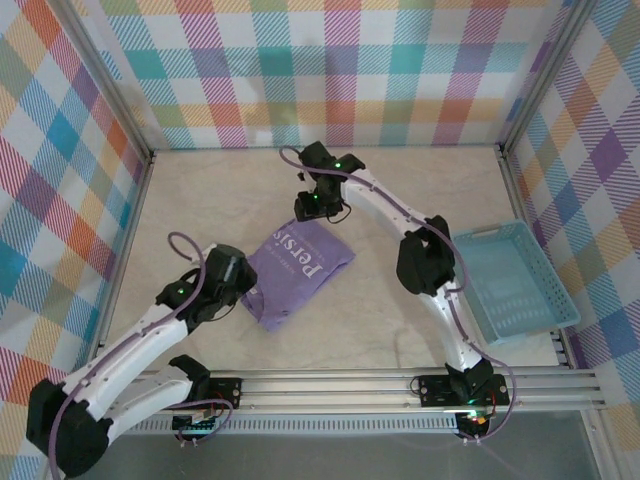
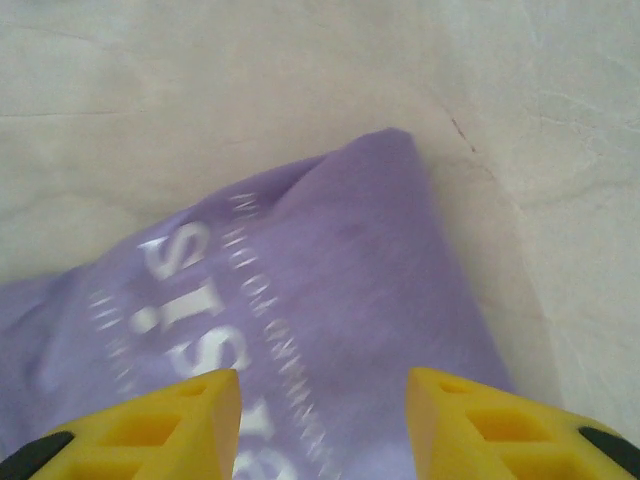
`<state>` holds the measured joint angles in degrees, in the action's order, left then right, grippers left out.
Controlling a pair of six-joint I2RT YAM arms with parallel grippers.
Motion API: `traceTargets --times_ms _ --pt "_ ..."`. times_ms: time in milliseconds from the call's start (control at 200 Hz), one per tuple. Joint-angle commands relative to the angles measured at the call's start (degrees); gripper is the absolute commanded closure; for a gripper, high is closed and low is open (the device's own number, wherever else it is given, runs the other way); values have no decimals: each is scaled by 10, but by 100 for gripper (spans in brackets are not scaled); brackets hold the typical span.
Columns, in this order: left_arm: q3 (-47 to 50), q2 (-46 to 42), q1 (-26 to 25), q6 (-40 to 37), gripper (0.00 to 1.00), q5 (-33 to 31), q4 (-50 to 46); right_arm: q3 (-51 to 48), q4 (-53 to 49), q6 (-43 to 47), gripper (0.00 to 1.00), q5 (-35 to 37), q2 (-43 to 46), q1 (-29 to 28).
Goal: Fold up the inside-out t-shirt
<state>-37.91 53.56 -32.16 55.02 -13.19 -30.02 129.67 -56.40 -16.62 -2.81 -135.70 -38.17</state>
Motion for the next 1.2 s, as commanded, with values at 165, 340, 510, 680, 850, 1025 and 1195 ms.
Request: traceTargets --times_ms 165,340,510,680,850,1025,1195 --pt "-1 160 -1 4 65 47 102 -72 56 -12 54 -16 -27 -2" --pt "39 226 70 -15 65 73 136 -247 118 -59 55 22 45 22" --pt "-23 325 107 -90 65 93 147 -439 200 -96 57 13 160 21" --pt "-154 447 126 -175 65 120 146 -640 267 -161 57 -2 307 -5" --pt "-394 585 124 -254 61 158 5 -721 282 -208 54 -34 396 -83" --pt "-423 499 115 -252 42 123 -55 -671 240 -164 49 2 445 -68" --pt "-297 338 86 -178 31 55 -81 -584 232 -97 47 5 382 24"
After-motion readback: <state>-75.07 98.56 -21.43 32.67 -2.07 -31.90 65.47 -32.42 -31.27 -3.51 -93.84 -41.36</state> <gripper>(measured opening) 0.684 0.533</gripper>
